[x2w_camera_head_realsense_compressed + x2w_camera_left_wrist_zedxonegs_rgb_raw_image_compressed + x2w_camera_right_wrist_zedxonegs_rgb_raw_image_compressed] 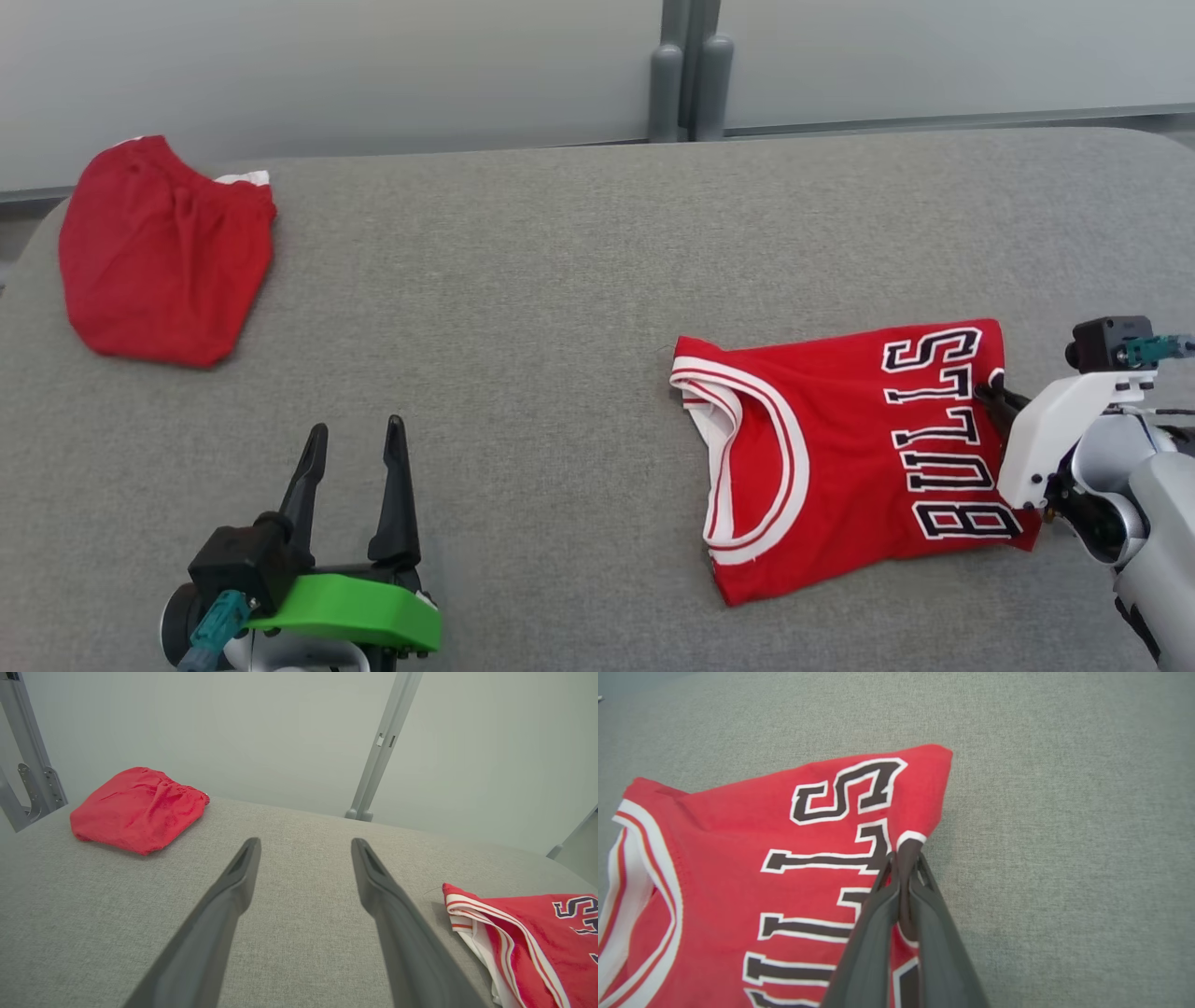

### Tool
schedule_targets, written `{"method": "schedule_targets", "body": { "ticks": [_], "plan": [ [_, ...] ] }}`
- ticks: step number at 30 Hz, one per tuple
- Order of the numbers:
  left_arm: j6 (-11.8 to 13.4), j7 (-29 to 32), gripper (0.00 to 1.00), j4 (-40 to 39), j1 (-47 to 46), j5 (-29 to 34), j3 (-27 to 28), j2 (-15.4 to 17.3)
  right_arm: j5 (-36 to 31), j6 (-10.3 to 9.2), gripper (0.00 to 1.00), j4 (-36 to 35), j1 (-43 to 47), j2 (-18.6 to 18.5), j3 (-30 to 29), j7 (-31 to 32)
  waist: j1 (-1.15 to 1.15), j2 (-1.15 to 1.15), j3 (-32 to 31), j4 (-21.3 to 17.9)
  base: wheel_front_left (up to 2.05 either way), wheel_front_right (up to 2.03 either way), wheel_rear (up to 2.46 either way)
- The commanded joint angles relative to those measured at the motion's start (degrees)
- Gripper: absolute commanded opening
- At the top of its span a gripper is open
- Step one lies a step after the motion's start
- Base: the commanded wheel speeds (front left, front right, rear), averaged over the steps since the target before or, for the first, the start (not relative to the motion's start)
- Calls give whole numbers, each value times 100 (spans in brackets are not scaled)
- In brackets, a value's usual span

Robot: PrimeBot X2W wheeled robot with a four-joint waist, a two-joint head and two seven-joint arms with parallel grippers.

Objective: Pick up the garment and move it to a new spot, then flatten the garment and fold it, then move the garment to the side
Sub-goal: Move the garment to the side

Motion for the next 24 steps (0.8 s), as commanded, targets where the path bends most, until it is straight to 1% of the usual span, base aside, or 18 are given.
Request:
{"method": "schedule_targets", "body": {
  "ticks": [1,4,12,13,17,20,24],
  "plan": [
    [-20,-11,100,-4,-120,62,2,23,-39,-7,0,8,-124,-66,-31,-48,0,59,84,-459,0,0,0],
    [-2,5,100,-26,-149,91,-12,39,-78,-7,0,-14,-282,-83,-14,-53,0,59,150,-794,0,0,0],
    [-47,73,100,-52,-377,182,-110,69,-190,-8,0,-48,-667,-97,67,-23,0,59,351,-1648,0,0,0],
    [-47,73,100,-52,-377,182,-110,69,-190,-8,0,-48,-667,-97,67,-23,0,59,351,-1648,0,0,0],
    [-61,129,100,-67,-512,231,-160,81,-223,-8,0,-34,-849,-75,120,-39,0,59,452,-2010,0,0,0],
    [-93,174,100,-41,-614,266,-222,78,-223,-8,0,-7,-939,-63,156,-72,0,59,498,-2188,0,0,0],
    [-107,209,100,22,-675,298,-287,62,-216,-8,0,35,-1042,-40,209,-115,0,59,509,-2313,0,0,0]
  ]
}}
